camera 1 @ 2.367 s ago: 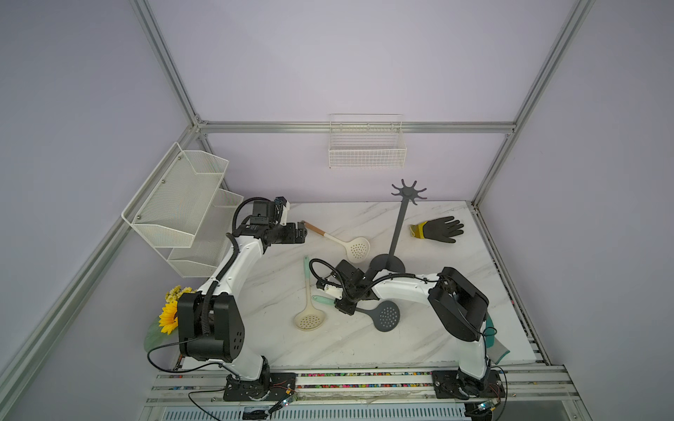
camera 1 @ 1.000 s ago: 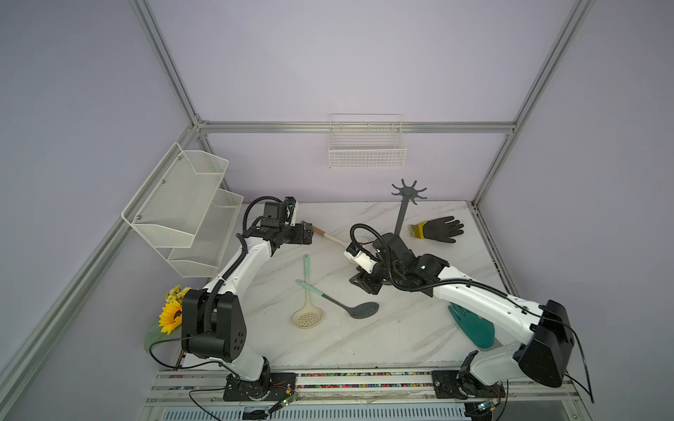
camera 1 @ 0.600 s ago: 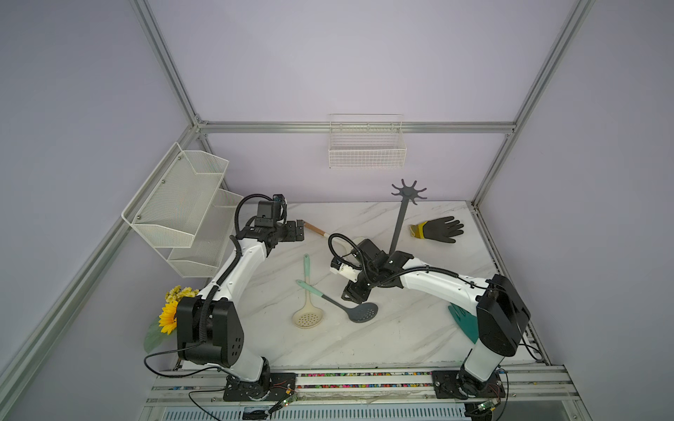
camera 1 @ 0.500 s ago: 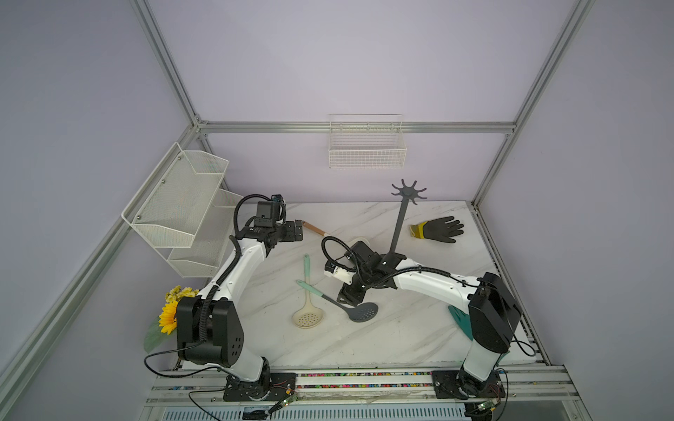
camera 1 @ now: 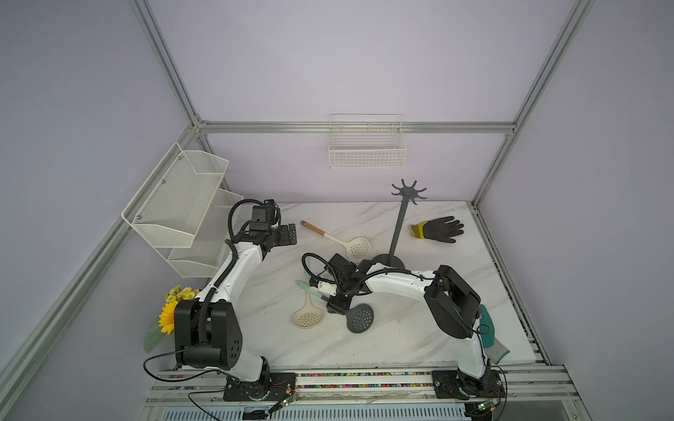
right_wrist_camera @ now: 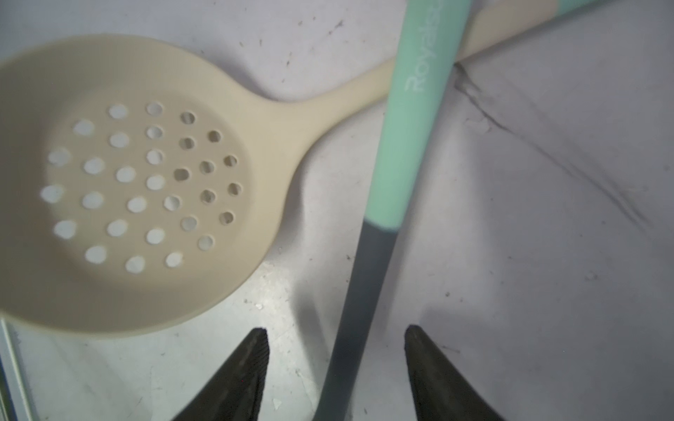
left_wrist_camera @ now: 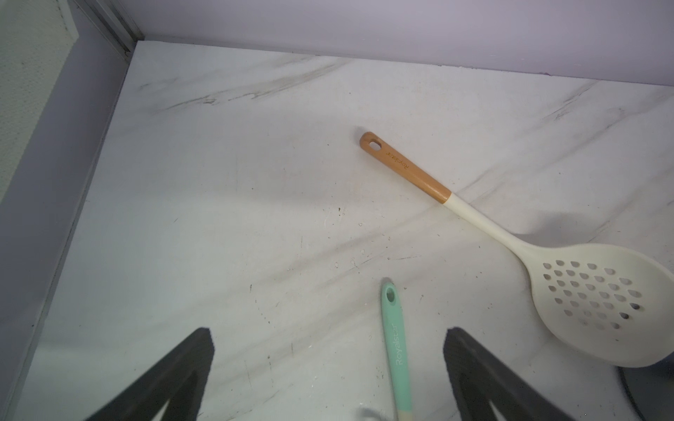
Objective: Hang the skimmer on the kitchen utensil rack
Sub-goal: Pick up the skimmer from the center of the board.
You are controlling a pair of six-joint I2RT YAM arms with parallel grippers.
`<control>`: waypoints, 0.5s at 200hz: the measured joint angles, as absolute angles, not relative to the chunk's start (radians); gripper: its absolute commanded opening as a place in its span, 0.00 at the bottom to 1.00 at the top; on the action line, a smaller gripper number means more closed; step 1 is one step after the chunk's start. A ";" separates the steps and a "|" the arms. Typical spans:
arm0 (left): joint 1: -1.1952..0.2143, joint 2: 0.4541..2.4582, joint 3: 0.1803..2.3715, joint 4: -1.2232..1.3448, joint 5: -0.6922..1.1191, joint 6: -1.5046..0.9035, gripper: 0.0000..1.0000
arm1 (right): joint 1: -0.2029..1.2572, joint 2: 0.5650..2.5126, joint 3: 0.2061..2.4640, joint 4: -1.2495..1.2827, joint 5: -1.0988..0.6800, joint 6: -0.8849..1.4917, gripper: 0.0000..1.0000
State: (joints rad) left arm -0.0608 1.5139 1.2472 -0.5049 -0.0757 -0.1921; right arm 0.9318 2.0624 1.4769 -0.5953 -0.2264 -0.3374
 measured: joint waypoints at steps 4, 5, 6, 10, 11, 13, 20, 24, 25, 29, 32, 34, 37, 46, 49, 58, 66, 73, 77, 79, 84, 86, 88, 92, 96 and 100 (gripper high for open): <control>-0.060 1.512 1.247 -0.505 -0.075 -0.192 1.00 | 0.932 2.067 1.478 -0.595 -0.224 -0.339 0.62; -0.060 1.512 1.247 -0.505 -0.075 -0.192 1.00 | 0.932 2.070 1.479 -0.595 -0.224 -0.339 0.62; -0.059 1.511 1.247 -0.505 -0.075 -0.192 1.00 | 0.932 2.070 1.479 -0.595 -0.224 -0.339 0.62; -0.059 1.510 1.247 -0.505 -0.076 -0.192 1.00 | 0.932 2.076 1.481 -0.595 -0.222 -0.340 0.62; -0.059 1.509 1.247 -0.505 -0.075 -0.192 1.00 | 0.932 2.077 1.482 -0.595 -0.221 -0.340 0.62; -0.059 1.509 1.247 -0.505 -0.075 -0.192 1.00 | 0.932 2.081 1.484 -0.595 -0.221 -0.341 0.61; -0.058 1.507 1.247 -0.505 -0.075 -0.192 1.00 | 0.932 2.091 1.490 -0.595 -0.218 -0.344 0.60; -0.058 1.507 1.247 -0.505 -0.075 -0.192 1.00 | 0.932 2.096 1.497 -0.593 -0.217 -0.344 0.58; -0.058 1.507 1.247 -0.505 -0.075 -0.192 1.00 | 0.932 2.096 1.498 -0.593 -0.217 -0.345 0.58; -0.058 1.506 1.247 -0.504 -0.075 -0.192 1.00 | 0.932 2.100 1.505 -0.593 -0.216 -0.344 0.57; -0.058 1.506 1.247 -0.504 -0.075 -0.192 1.00 | 0.932 2.103 1.510 -0.593 -0.215 -0.346 0.56; -0.058 1.506 1.247 -0.504 -0.075 -0.192 1.00 | 0.932 2.106 1.514 -0.593 -0.215 -0.343 0.56; -0.058 1.506 1.247 -0.504 -0.075 -0.192 1.00 | 0.932 2.110 1.519 -0.593 -0.215 -0.345 0.55; -0.058 1.506 1.247 -0.504 -0.075 -0.192 1.00 | 0.932 2.120 1.530 -0.593 -0.215 -0.345 0.52; -0.058 1.506 1.247 -0.504 -0.075 -0.192 1.00 | 0.932 2.121 1.533 -0.592 -0.214 -0.344 0.52; -0.058 1.506 1.247 -0.504 -0.075 -0.192 1.00 | 0.932 2.123 1.536 -0.591 -0.214 -0.345 0.51; -0.058 1.506 1.247 -0.504 -0.075 -0.192 1.00 | 0.932 2.123 1.535 -0.592 -0.213 -0.345 0.49; -0.057 1.506 1.247 -0.504 -0.075 -0.192 1.00 | 0.932 2.123 1.535 -0.591 -0.212 -0.345 0.48; -0.057 1.506 1.247 -0.504 -0.075 -0.192 1.00 | 0.932 2.123 1.535 -0.591 -0.211 -0.345 0.48; -0.057 1.506 1.247 -0.504 -0.075 -0.192 1.00 | 0.932 2.123 1.535 -0.591 -0.210 -0.345 0.48; -0.057 1.506 1.247 -0.504 -0.075 -0.192 1.00 | 0.932 2.123 1.535 -0.591 -0.209 -0.345 0.47; -0.057 1.506 1.247 -0.504 -0.075 -0.192 1.00 | 0.932 2.123 1.535 -0.591 -0.208 -0.345 0.47; -0.057 1.506 1.247 -0.503 -0.075 -0.192 1.00 | 0.932 2.123 1.535 -0.591 -0.207 -0.345 0.46; -0.056 1.506 1.247 -0.503 -0.075 -0.192 1.00 | 0.932 2.123 1.535 -0.591 -0.207 -0.345 0.45; -0.056 1.506 1.246 -0.503 -0.075 -0.192 1.00 | 0.932 2.123 1.535 -0.591 -0.205 -0.345 0.44; -0.056 1.506 1.245 -0.503 -0.075 -0.192 1.00 | 0.932 2.123 1.535 -0.591 -0.204 -0.345 0.44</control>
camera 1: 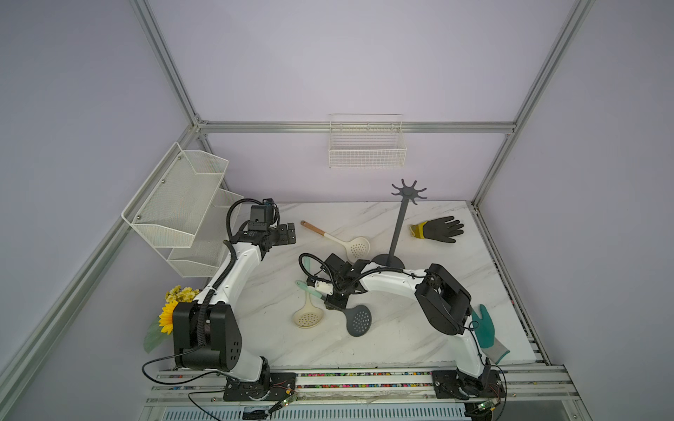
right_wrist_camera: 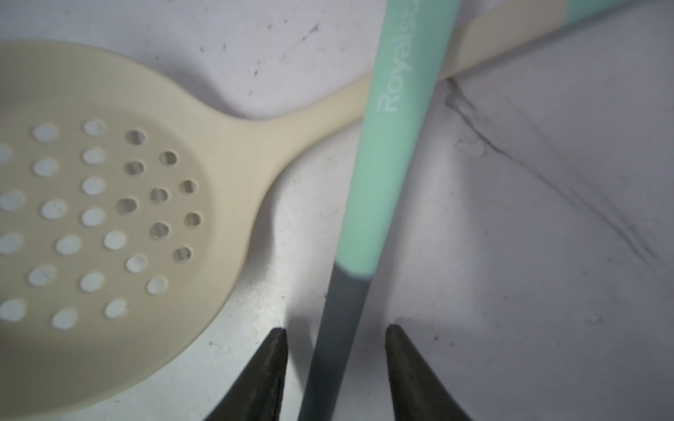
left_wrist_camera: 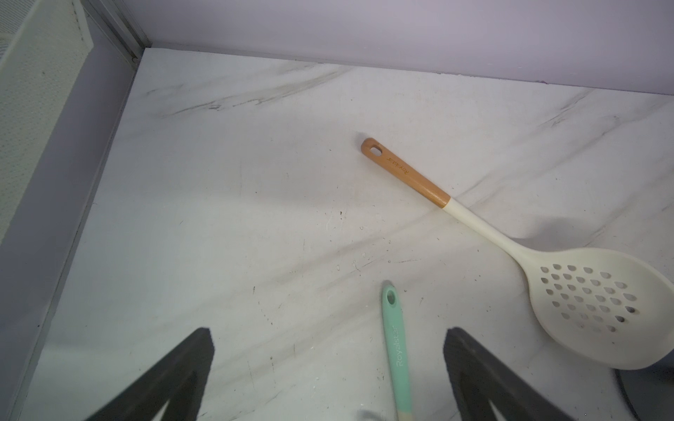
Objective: Hang the skimmer on the kitchen utensil rack
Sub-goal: Pick up the skimmer from the center of the board.
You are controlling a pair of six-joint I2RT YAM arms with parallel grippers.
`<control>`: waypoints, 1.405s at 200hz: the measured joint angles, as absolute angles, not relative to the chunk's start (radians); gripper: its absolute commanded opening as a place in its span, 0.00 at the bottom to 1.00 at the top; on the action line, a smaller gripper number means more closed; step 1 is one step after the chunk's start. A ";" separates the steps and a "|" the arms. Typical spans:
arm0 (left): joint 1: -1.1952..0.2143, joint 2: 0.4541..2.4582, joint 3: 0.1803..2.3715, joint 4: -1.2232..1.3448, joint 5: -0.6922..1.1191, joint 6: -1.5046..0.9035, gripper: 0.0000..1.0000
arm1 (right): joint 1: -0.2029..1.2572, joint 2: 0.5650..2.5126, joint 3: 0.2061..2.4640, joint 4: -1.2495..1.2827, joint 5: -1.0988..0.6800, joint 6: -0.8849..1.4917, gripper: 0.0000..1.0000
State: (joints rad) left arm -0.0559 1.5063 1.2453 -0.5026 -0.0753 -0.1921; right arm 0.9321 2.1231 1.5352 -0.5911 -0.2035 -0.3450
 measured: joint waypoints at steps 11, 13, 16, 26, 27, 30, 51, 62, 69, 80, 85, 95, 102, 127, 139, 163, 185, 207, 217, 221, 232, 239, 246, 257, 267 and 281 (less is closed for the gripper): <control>-0.055 1.506 1.245 -0.503 -0.075 -0.192 1.00 | 0.932 2.123 1.535 -0.591 -0.200 -0.345 0.41; -0.055 1.506 1.245 -0.503 -0.075 -0.192 1.00 | 0.932 2.123 1.535 -0.591 -0.200 -0.345 0.41; -0.054 1.506 1.245 -0.503 -0.075 -0.192 1.00 | 0.932 2.123 1.535 -0.591 -0.199 -0.344 0.40; -0.054 1.506 1.245 -0.503 -0.075 -0.192 1.00 | 0.932 2.123 1.535 -0.591 -0.199 -0.344 0.36; -0.054 1.506 1.245 -0.502 -0.075 -0.192 1.00 | 0.932 2.123 1.535 -0.591 -0.197 -0.343 0.36; -0.054 1.506 1.245 -0.502 -0.075 -0.192 1.00 | 0.932 2.123 1.535 -0.591 -0.197 -0.341 0.35; -0.054 1.506 1.245 -0.502 -0.075 -0.192 1.00 | 0.932 2.125 1.535 -0.591 -0.196 -0.337 0.23; -0.054 1.506 1.245 -0.502 -0.075 -0.192 1.00 | 0.932 2.126 1.536 -0.592 -0.195 -0.333 0.22; -0.054 1.506 1.245 -0.503 -0.075 -0.192 1.00 | 0.932 2.127 1.538 -0.592 -0.195 -0.325 0.21; -0.054 1.506 1.245 -0.502 -0.075 -0.192 1.00 | 0.932 2.128 1.540 -0.592 -0.195 -0.324 0.21; -0.054 1.506 1.245 -0.502 -0.075 -0.192 1.00 | 0.932 2.128 1.540 -0.592 -0.195 -0.324 0.19; -0.054 1.506 1.245 -0.503 -0.075 -0.192 1.00 | 0.932 2.130 1.540 -0.592 -0.195 -0.319 0.19; -0.054 1.506 1.245 -0.502 -0.075 -0.192 1.00 | 0.932 2.130 1.541 -0.591 -0.195 -0.319 0.18; -0.054 1.506 1.245 -0.502 -0.075 -0.192 1.00 | 0.932 2.131 1.542 -0.591 -0.194 -0.316 0.16; -0.054 1.506 1.245 -0.502 -0.075 -0.192 1.00 | 0.932 2.131 1.544 -0.593 -0.192 -0.313 0.15; -0.054 1.506 1.245 -0.502 -0.074 -0.192 1.00 | 0.932 2.128 1.544 -0.593 -0.187 -0.313 0.15; -0.054 1.506 1.245 -0.503 -0.071 -0.192 1.00 | 0.932 2.101 1.528 -0.595 -0.171 -0.314 0.14; -0.053 1.506 1.245 -0.503 -0.065 -0.192 1.00 | 0.931 2.045 1.510 -0.598 -0.161 -0.312 0.14; -0.053 1.506 1.245 -0.502 -0.063 -0.192 1.00 | 0.931 2.010 1.499 -0.597 -0.150 -0.311 0.14; -0.053 1.506 1.245 -0.502 -0.062 -0.192 1.00 | 0.929 1.995 1.495 -0.597 -0.148 -0.311 0.14; -0.053 1.506 1.245 -0.503 -0.060 -0.192 1.00 | 0.927 1.948 1.480 -0.596 -0.143 -0.310 0.14; -0.053 1.506 1.245 -0.503 -0.059 -0.192 1.00 | 0.924 1.916 1.470 -0.594 -0.139 -0.308 0.14; -0.053 1.506 1.245 -0.503 -0.059 -0.192 1.00 | 0.919 1.882 1.459 -0.591 -0.136 -0.304 0.14; -0.053 1.506 1.245 -0.503 -0.057 -0.192 1.00 | 0.910 1.838 1.441 -0.586 -0.134 -0.299 0.14; -0.053 1.506 1.245 -0.503 -0.056 -0.192 1.00 | 0.898 1.800 1.428 -0.582 -0.136 -0.294 0.13; -0.053 1.506 1.245 -0.503 -0.053 -0.192 1.00 | 0.881 1.768 1.417 -0.572 -0.140 -0.288 0.08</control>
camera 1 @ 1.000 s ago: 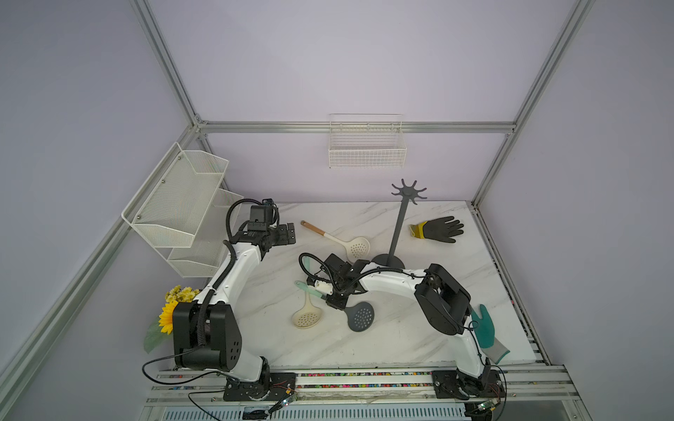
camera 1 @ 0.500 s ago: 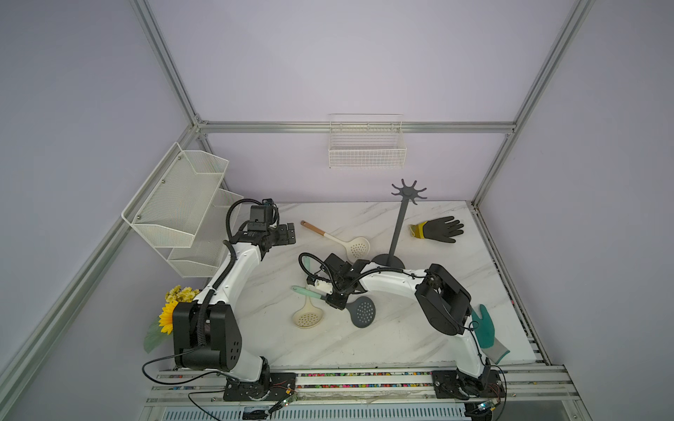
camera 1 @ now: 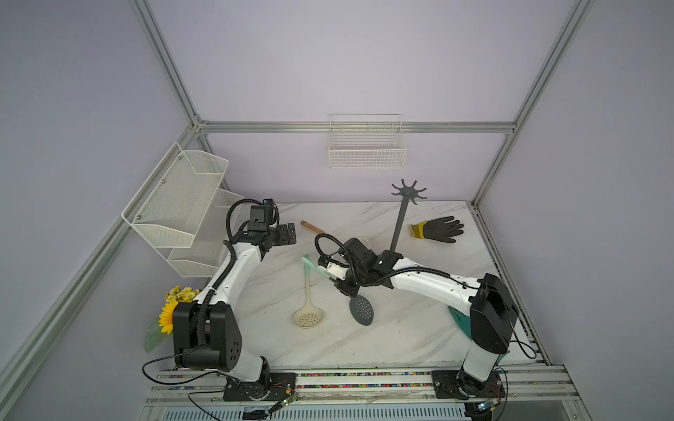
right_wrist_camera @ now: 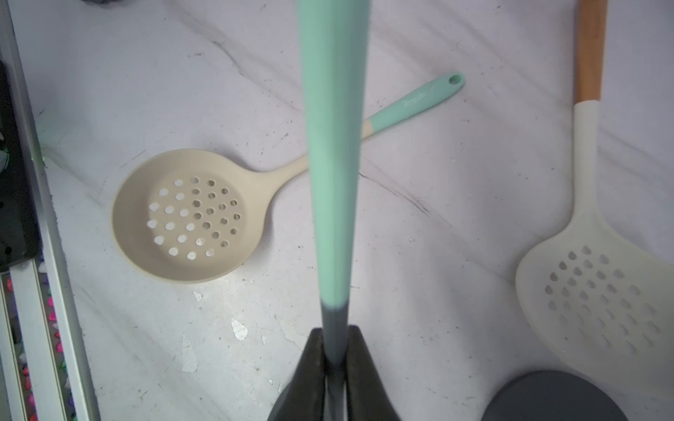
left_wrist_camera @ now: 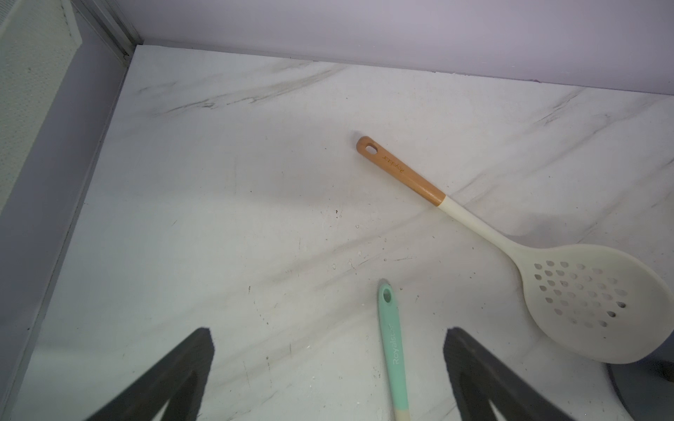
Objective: Hang the skimmer on the kitchen utensil rack
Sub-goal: Pick up the skimmer from the center of the board, then adjust the rack at the center of the board.
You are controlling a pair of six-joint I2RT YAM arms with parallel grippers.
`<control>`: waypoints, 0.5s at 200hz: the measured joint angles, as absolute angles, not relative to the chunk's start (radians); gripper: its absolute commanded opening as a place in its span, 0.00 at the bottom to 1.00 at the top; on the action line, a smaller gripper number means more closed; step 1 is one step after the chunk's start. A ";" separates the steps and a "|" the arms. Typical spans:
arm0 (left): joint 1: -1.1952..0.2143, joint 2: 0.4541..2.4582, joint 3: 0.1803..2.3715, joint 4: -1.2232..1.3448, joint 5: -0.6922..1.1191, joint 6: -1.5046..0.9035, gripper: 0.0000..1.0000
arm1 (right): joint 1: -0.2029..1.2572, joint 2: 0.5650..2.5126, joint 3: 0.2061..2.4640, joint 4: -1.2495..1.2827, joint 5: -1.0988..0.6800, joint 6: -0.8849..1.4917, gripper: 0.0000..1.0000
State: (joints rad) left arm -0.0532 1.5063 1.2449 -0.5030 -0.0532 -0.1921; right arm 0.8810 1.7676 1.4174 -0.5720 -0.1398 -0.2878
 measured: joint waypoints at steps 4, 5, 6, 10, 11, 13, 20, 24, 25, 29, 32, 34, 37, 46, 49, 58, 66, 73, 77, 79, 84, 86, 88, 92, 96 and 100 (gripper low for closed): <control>-0.053 1.506 1.245 -0.503 -0.052 -0.192 1.00 | 0.875 1.761 1.414 -0.567 -0.144 -0.283 0.07; -0.053 1.506 1.245 -0.503 -0.052 -0.192 1.00 | 0.875 1.760 1.414 -0.567 -0.145 -0.283 0.07; -0.053 1.506 1.245 -0.503 -0.051 -0.192 1.00 | 0.873 1.757 1.412 -0.566 -0.146 -0.281 0.07; -0.053 1.506 1.245 -0.503 -0.049 -0.192 1.00 | 0.868 1.753 1.409 -0.563 -0.150 -0.278 0.06; -0.053 1.506 1.245 -0.503 -0.049 -0.192 1.00 | 0.867 1.751 1.409 -0.562 -0.151 -0.278 0.06; -0.053 1.506 1.245 -0.503 -0.047 -0.192 1.00 | 0.863 1.748 1.406 -0.560 -0.153 -0.273 0.06; -0.053 1.506 1.245 -0.503 -0.042 -0.192 1.00 | 0.854 1.739 1.395 -0.552 -0.161 -0.267 0.06; -0.053 1.506 1.245 -0.503 -0.038 -0.192 1.00 | 0.848 1.734 1.386 -0.545 -0.170 -0.265 0.06; -0.053 1.506 1.245 -0.503 -0.038 -0.192 1.00 | 0.847 1.732 1.385 -0.545 -0.172 -0.264 0.06; -0.053 1.506 1.245 -0.503 -0.035 -0.192 1.00 | 0.841 1.726 1.376 -0.539 -0.179 -0.258 0.04; -0.053 1.506 1.245 -0.503 -0.033 -0.192 1.00 | 0.836 1.721 1.368 -0.535 -0.184 -0.255 0.04; -0.053 1.506 1.245 -0.503 -0.031 -0.192 1.00 | 0.832 1.716 1.362 -0.532 -0.190 -0.250 0.03; -0.053 1.506 1.245 -0.503 -0.029 -0.192 1.00 | 0.828 1.711 1.354 -0.528 -0.197 -0.248 0.03; -0.053 1.506 1.245 -0.503 -0.022 -0.191 1.00 | 0.812 1.692 1.332 -0.518 -0.220 -0.236 0.03; -0.053 1.506 1.245 -0.503 -0.020 -0.191 1.00 | 0.807 1.686 1.325 -0.515 -0.226 -0.231 0.03; -0.053 1.506 1.245 -0.503 -0.007 -0.191 1.00 | 0.791 1.660 1.306 -0.502 -0.253 -0.218 0.03; -0.053 1.507 1.245 -0.503 0.008 -0.188 1.00 | 0.778 1.633 1.292 -0.496 -0.274 -0.204 0.02; -0.053 1.507 1.245 -0.503 0.027 -0.183 1.00 | 0.766 1.607 1.284 -0.492 -0.294 -0.194 0.02; -0.053 1.507 1.245 -0.503 0.038 -0.181 1.00 | 0.760 1.593 1.280 -0.490 -0.305 -0.190 0.02; -0.053 1.507 1.245 -0.503 0.045 -0.179 1.00 | 0.756 1.582 1.278 -0.488 -0.313 -0.185 0.02; -0.053 1.507 1.245 -0.503 0.060 -0.177 1.00 | 0.746 1.562 1.274 -0.485 -0.327 -0.179 0.02; -0.053 1.508 1.245 -0.503 0.068 -0.175 1.00 | 0.743 1.550 1.274 -0.485 -0.336 -0.175 0.02; -0.053 1.508 1.245 -0.503 0.075 -0.173 1.00 | 0.738 1.540 1.272 -0.484 -0.342 -0.170 0.02; -0.053 1.509 1.245 -0.503 0.089 -0.172 1.00 | 0.731 1.521 1.270 -0.481 -0.358 -0.165 0.02; -0.053 1.510 1.245 -0.503 0.106 -0.172 1.00 | 0.720 1.499 1.268 -0.478 -0.374 -0.156 0.02; -0.053 1.511 1.245 -0.503 0.119 -0.171 1.00 | 0.712 1.478 1.267 -0.477 -0.392 -0.149 0.02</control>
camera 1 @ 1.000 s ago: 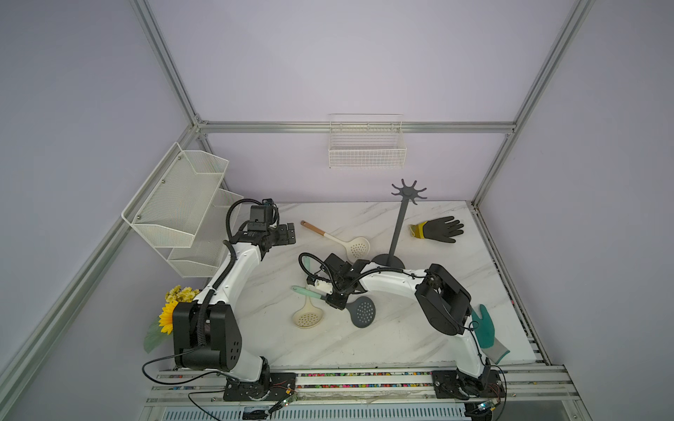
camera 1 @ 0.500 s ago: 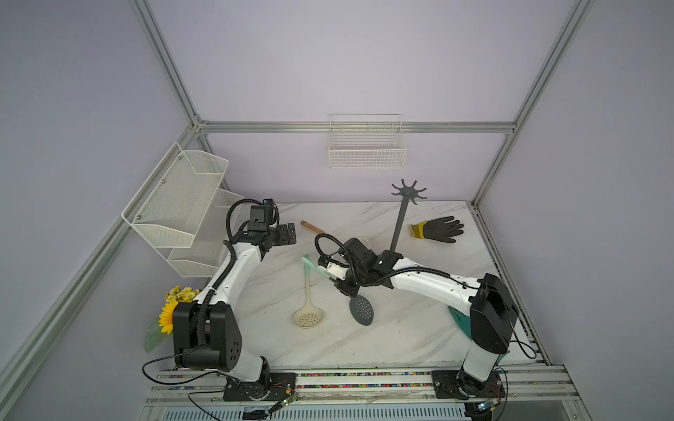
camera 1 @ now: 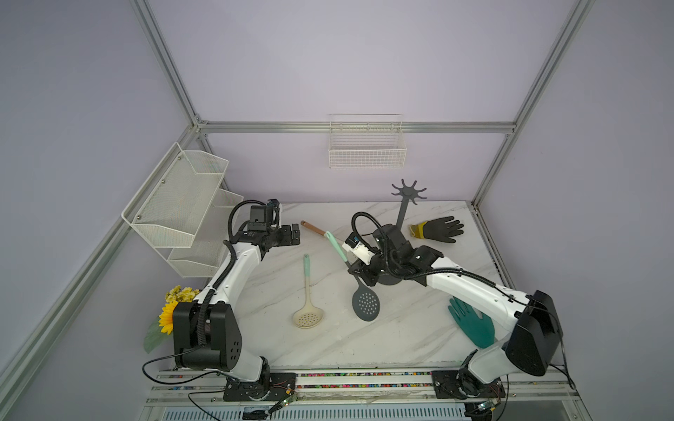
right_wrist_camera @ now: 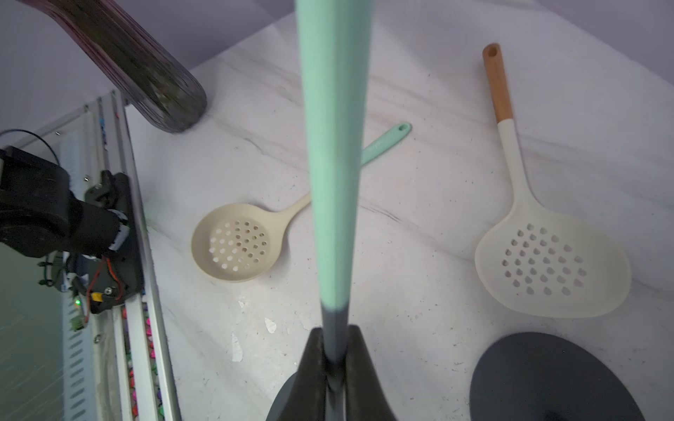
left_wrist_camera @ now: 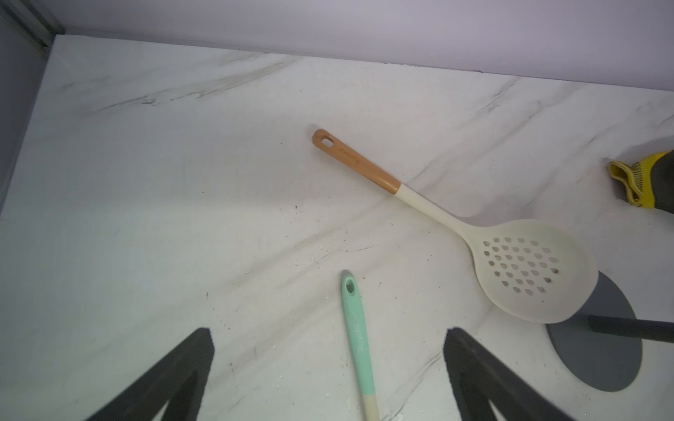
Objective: Hang the skimmer on the kitchen utensil rack
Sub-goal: Adjust the rack at the center of the board.
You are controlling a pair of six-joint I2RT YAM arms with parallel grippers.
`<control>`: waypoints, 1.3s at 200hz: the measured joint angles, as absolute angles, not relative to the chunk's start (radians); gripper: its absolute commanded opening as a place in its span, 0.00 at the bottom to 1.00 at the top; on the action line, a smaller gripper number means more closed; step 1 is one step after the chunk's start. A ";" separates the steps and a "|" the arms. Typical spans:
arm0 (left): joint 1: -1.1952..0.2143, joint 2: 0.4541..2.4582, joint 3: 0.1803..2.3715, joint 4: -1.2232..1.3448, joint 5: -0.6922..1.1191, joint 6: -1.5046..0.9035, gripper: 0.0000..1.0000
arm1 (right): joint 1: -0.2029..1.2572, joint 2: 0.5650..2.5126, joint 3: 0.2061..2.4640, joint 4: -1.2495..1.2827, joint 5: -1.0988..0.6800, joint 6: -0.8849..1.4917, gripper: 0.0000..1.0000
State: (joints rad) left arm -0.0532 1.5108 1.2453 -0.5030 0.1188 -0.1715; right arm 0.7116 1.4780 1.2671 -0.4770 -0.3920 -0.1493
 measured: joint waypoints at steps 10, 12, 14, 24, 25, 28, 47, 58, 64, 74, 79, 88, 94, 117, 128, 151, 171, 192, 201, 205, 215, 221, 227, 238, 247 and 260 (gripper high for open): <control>-0.053 1.515 1.246 -0.503 0.158 -0.171 1.00 | 0.686 1.422 1.266 -0.471 -0.438 -0.128 0.03; -0.054 1.517 1.246 -0.503 0.166 -0.171 1.00 | 0.680 1.409 1.266 -0.471 -0.448 -0.124 0.03; -0.054 1.518 1.247 -0.503 0.174 -0.171 1.00 | 0.675 1.399 1.266 -0.470 -0.454 -0.118 0.03; -0.057 1.526 1.250 -0.502 0.209 -0.168 1.00 | 0.644 1.345 1.266 -0.467 -0.500 -0.104 0.03; -0.057 1.527 1.250 -0.502 0.212 -0.168 1.00 | 0.642 1.341 1.266 -0.467 -0.503 -0.101 0.03; -0.060 1.530 1.251 -0.502 0.222 -0.166 1.00 | 0.633 1.326 1.266 -0.466 -0.517 -0.094 0.03; -0.085 1.542 1.257 -0.498 0.271 -0.157 1.00 | 0.580 1.247 1.266 -0.478 -0.602 -0.071 0.03; -0.110 1.548 1.262 -0.493 0.292 -0.147 1.00 | 0.558 1.218 1.266 -0.492 -0.646 -0.060 0.02; -0.128 1.554 1.269 -0.490 0.304 -0.141 1.00 | 0.547 1.205 1.266 -0.499 -0.669 -0.055 0.03; -0.160 1.568 1.282 -0.486 0.322 -0.129 1.00 | 0.528 1.184 1.266 -0.511 -0.710 -0.041 0.03; -0.178 1.576 1.291 -0.484 0.333 -0.121 1.00 | 0.522 1.176 1.267 -0.517 -0.727 -0.036 0.03; -0.208 1.591 1.303 -0.474 0.353 -0.108 1.00 | 0.503 1.156 1.272 -0.533 -0.759 -0.026 0.03; -0.224 1.600 1.307 -0.466 0.367 -0.102 1.00 | 0.489 1.144 1.279 -0.543 -0.775 -0.021 0.02; -0.286 1.630 1.305 -0.424 0.414 -0.074 1.00 | 0.417 1.097 1.317 -0.561 -0.831 -0.008 0.02; -0.309 1.644 1.299 -0.395 0.430 -0.062 1.00 | 0.368 1.076 1.336 -0.563 -0.867 0.004 0.01; -0.350 1.670 1.275 -0.322 0.455 -0.046 1.00 | 0.285 1.065 1.379 -0.561 -0.952 0.033 0.00; -0.391 1.701 1.261 -0.262 0.469 -0.032 1.00 | 0.249 1.072 1.392 -0.561 -1.013 0.049 0.00; -0.445 1.739 1.261 -0.184 0.476 -0.028 1.00 | 0.188 1.083 1.393 -0.562 -1.090 0.067 0.00; -0.471 1.762 1.269 -0.156 0.479 -0.025 1.00 | 0.162 1.089 1.387 -0.561 -1.115 0.070 0.00; -0.479 1.771 1.274 -0.148 0.482 -0.023 1.00 | 0.154 1.091 1.384 -0.561 -1.121 0.072 0.00; -0.503 1.803 1.295 -0.123 0.487 -0.019 1.00 | 0.138 1.094 1.370 -0.561 -1.135 0.072 0.00; -0.515 1.824 1.311 -0.107 0.492 -0.015 1.00 | 0.133 1.097 1.362 -0.562 -1.143 0.073 0.00; -0.525 1.841 1.324 -0.091 0.496 -0.014 1.00 | 0.125 1.099 1.355 -0.562 -1.149 0.074 0.00; -0.538 1.875 1.356 -0.072 0.508 -0.012 1.00 | 0.120 1.104 1.347 -0.562 -1.159 0.074 0.00; -0.547 1.902 1.381 -0.053 0.515 -0.010 1.00 | 0.115 1.109 1.345 -0.562 -1.166 0.074 0.00; -0.556 1.931 1.406 -0.020 0.519 -0.005 1.00 | 0.108 1.117 1.345 -0.561 -1.177 0.077 0.00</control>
